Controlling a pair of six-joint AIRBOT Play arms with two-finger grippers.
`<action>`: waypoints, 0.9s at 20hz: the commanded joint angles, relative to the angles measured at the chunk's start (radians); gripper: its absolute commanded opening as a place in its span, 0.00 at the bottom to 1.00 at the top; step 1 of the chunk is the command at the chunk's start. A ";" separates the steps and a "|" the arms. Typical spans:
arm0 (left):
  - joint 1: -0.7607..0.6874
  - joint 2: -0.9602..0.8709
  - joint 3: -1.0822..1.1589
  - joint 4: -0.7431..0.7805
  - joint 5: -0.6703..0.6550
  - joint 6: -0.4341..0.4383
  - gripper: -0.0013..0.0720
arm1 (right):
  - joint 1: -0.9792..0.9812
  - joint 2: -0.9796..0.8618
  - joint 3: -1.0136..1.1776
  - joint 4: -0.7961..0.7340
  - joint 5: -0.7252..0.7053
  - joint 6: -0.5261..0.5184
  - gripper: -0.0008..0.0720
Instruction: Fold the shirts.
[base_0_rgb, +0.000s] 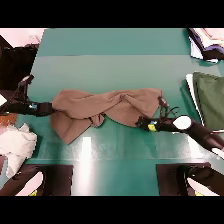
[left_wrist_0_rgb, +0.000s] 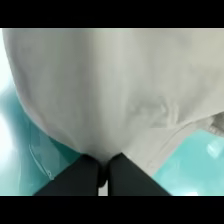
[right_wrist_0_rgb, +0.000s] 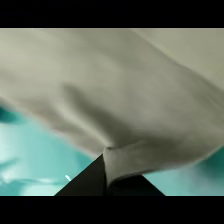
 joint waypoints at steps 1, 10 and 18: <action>0.001 0.001 0.163 0.001 0.000 -0.005 0.06 | -0.132 0.160 0.108 -0.064 0.097 -0.003 0.03; 0.001 0.014 1.087 -0.010 -0.175 -0.007 0.06 | -0.679 0.365 0.846 -0.183 0.476 -0.136 0.03; 0.001 0.130 1.353 -0.217 -0.138 0.000 0.06 | -0.893 0.235 1.431 -0.182 0.740 -0.162 0.03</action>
